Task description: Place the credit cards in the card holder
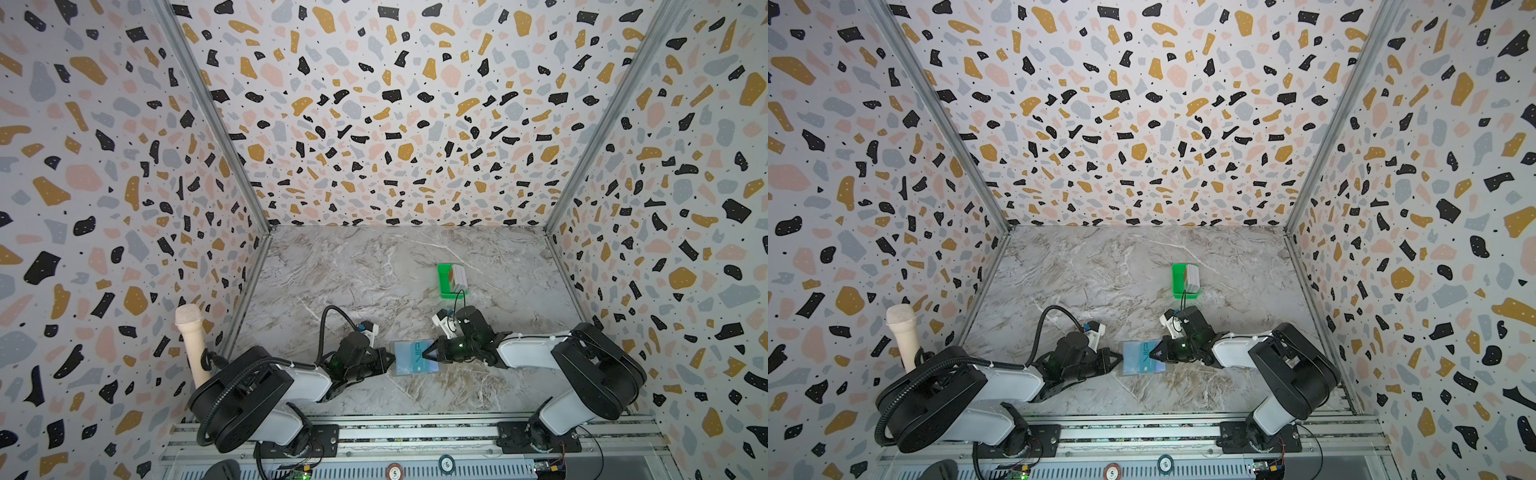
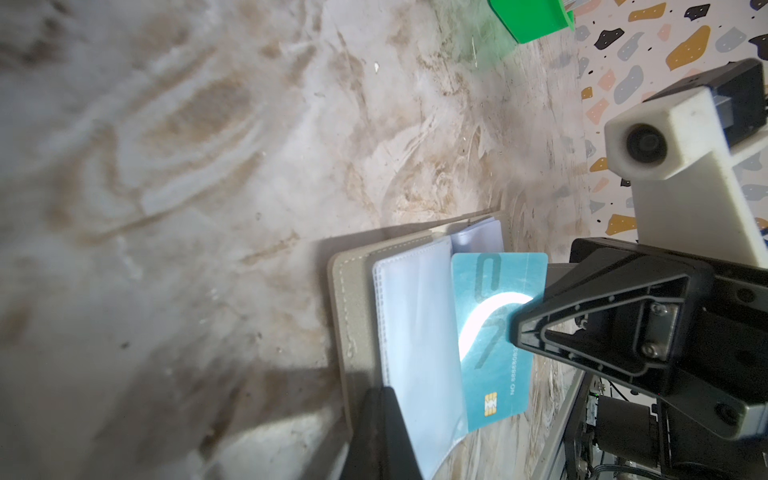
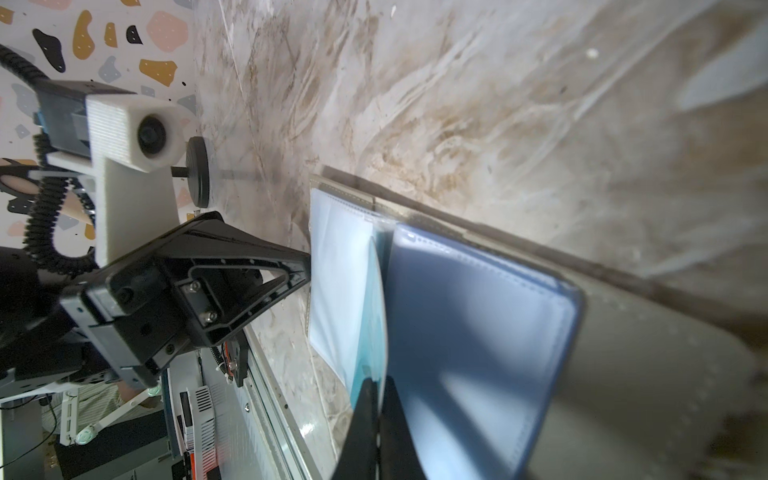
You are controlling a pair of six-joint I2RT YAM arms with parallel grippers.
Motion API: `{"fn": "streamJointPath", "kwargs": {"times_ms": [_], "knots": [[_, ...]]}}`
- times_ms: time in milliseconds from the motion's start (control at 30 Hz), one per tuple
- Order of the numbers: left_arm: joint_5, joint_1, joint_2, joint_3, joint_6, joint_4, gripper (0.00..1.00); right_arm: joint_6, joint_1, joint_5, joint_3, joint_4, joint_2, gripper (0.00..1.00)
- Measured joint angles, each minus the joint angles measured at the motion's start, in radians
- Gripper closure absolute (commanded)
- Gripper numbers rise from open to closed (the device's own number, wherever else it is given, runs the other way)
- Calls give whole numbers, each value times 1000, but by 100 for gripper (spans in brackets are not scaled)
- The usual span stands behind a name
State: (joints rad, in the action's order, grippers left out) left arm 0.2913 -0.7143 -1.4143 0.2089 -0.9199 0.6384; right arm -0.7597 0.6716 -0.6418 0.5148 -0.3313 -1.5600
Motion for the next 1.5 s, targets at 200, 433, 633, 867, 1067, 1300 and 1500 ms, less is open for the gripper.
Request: {"fn": "streamJointPath", "kwargs": {"times_ms": [200, 433, 633, 867, 1067, 1300, 1500], "knots": [[3, 0, -8, 0, 0, 11, 100, 8, 0, -15, 20, 2, -25, 100], [5, 0, -13, 0, 0, 19, 100, 21, 0, -21, 44, 18, -46, 100], [5, 0, -13, 0, 0, 20, 100, 5, 0, 0, 31, 31, -14, 100], [13, 0, -13, 0, -1, 19, 100, -48, -2, 2, -10, 1, 7, 100], [13, 0, -13, 0, -1, 19, 100, -60, -6, -13, -8, -5, -6, 100], [15, 0, -18, 0, -1, 23, 100, -37, -7, -37, 28, 22, -35, 100], [16, 0, -23, 1, 0, 29, 100, -19, 10, -26, 55, 41, -51, 100]]}}
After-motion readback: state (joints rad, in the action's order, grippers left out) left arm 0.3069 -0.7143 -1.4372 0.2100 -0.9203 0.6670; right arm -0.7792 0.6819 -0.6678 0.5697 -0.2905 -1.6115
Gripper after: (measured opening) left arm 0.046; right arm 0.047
